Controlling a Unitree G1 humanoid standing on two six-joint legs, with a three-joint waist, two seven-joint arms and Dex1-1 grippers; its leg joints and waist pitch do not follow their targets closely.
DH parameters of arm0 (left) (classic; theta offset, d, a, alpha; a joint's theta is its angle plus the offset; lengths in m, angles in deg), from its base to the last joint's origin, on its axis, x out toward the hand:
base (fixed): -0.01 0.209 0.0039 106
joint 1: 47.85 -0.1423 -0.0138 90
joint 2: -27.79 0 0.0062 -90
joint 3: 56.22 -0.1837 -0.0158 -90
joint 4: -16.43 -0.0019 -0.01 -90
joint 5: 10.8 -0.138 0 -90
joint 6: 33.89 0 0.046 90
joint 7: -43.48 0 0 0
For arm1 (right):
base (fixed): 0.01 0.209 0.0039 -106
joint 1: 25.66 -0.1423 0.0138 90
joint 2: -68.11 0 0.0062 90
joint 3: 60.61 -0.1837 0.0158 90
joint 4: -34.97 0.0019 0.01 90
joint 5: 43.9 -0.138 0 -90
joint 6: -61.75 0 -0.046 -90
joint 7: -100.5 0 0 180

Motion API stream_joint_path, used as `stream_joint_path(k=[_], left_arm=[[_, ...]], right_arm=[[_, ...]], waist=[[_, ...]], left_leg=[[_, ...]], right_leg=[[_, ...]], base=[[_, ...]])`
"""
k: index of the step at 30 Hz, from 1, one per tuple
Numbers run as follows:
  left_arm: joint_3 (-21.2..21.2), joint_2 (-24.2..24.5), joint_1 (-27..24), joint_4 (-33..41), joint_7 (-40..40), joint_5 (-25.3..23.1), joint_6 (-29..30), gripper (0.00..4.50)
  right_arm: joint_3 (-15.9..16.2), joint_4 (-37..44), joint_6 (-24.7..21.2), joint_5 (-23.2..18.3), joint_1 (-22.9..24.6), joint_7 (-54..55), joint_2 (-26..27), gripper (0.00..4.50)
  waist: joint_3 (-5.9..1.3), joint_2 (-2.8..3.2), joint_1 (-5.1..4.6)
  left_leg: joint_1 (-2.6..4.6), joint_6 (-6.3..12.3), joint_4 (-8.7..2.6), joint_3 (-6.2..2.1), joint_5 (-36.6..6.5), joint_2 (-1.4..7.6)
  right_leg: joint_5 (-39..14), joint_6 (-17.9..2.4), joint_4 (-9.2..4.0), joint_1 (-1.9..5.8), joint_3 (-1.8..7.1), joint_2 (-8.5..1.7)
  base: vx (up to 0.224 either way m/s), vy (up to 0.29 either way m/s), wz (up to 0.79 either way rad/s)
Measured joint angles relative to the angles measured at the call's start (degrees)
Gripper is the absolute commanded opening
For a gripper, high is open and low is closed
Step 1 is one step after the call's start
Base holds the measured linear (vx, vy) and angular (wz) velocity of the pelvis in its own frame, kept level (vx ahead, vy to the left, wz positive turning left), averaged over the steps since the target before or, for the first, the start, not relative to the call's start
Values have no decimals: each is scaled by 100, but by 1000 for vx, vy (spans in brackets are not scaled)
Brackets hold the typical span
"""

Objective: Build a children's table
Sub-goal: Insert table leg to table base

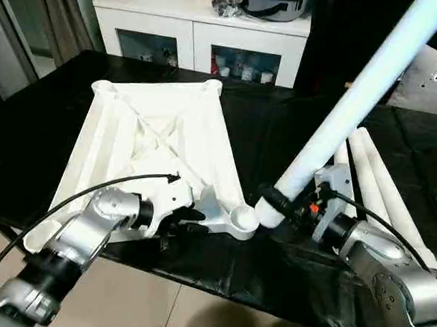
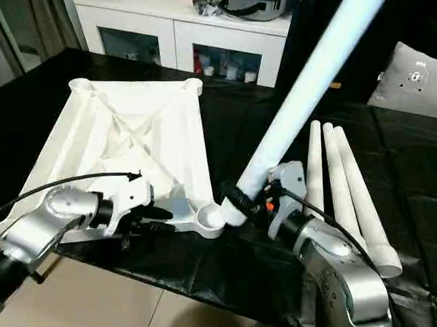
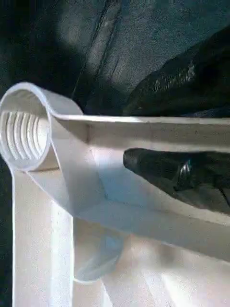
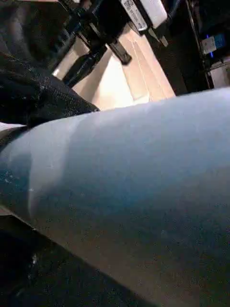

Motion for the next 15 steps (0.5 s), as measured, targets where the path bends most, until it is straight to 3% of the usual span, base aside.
stream_joint_path(k=[6,12,15], left_arm=[[-6,-142,181,-395,-195,-93,-289,46],[2,-204,233,-532,-231,-181,-461,5],[44,-249,199,-530,-236,-211,-514,5]], right_arm=[[101,5,-146,-54,-59,-102,-65,190],[240,-78,-234,26,-449,-126,-73,190],[490,-454,-358,114,-860,-232,-74,190]], waist=[[0,0,-10],[-1,0,-45],[-2,6,-50]], left_leg=[[22,0,0,4,0,0],[21,0,-3,4,0,0],[21,0,-2,4,1,-1]], right_leg=[[0,1,-2,9,3,-2],[0,0,-1,9,3,-2],[0,0,5,5,3,-4]], base=[[0,0,0],[0,0,0],[0,0,0]])
